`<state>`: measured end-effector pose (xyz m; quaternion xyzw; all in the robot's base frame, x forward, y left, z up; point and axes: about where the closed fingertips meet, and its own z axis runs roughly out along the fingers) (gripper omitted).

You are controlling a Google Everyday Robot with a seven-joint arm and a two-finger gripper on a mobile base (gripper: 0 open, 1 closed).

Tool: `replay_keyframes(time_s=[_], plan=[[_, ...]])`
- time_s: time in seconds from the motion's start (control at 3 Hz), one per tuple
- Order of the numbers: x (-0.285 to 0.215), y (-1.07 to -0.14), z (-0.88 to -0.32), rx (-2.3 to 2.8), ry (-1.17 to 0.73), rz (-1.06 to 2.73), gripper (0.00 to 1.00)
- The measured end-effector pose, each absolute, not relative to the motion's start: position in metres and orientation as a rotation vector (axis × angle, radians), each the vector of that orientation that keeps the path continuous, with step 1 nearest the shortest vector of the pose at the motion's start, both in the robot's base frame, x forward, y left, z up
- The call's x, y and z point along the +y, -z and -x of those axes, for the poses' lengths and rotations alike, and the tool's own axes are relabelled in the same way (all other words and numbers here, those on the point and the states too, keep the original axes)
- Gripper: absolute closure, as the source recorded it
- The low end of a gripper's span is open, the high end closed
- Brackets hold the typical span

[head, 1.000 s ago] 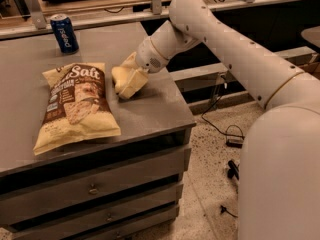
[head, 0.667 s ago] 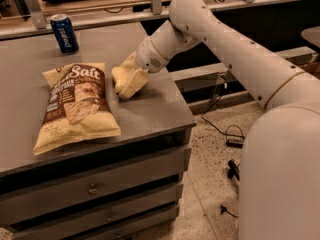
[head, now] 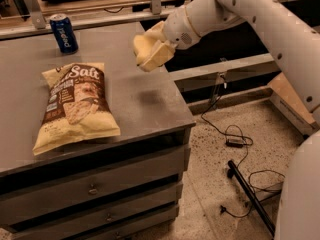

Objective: Pick sponge

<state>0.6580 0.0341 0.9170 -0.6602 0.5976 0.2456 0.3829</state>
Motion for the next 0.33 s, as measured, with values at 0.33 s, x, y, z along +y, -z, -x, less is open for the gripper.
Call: replay_keyframes(time_s=[0.33], plan=[[0.0303,-0.9212,-0.6587,1.52,-0.62,1.675,1.0]])
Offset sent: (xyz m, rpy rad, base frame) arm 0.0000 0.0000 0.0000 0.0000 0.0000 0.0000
